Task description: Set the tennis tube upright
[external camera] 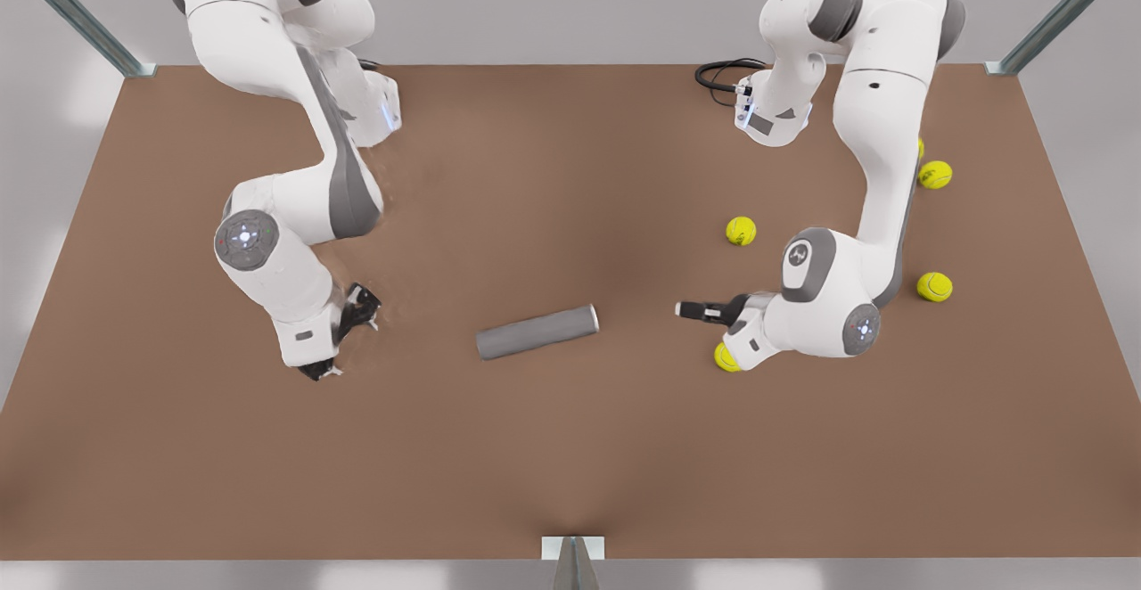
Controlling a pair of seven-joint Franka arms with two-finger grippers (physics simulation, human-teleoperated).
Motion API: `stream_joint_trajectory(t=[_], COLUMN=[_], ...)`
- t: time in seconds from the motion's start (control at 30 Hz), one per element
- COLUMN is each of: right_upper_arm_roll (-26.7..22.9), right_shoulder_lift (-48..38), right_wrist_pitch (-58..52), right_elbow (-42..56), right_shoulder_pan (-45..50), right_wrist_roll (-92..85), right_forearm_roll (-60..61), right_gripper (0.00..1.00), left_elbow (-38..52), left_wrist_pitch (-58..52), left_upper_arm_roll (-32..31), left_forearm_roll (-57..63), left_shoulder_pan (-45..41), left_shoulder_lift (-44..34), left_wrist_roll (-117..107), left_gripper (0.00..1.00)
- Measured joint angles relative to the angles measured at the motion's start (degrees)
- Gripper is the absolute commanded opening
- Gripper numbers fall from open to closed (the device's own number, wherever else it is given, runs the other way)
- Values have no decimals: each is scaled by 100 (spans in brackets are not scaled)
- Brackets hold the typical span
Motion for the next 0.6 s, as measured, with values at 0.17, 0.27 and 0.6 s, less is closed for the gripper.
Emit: stream_joint_trajectory(t=[0.17, 0.27, 0.6], right_upper_arm_roll=[-683, -705, -674], right_shoulder_lift=[-181, -812, -1651], right_wrist_pitch=[-972, -1371, -1769], right_elbow=[440, 251, -676], right_shoulder_pan=[-358, -473, -571], right_wrist_roll=[890, 1331, 2359], right_forearm_roll=[34, 55, 201], right_gripper=[100, 100, 100], left_elbow=[-3, -31, -1407], left_wrist_pitch=[932, 1424, 2861], left_upper_arm_roll=[-337, -575, -1873], left_forearm_roll=[-894, -1245, -1585], left_shoulder_pan=[-84, -113, 607], left_shoulder_lift=[789, 995, 778], left_wrist_roll=[352, 546, 899], left_gripper=[100, 100, 100])
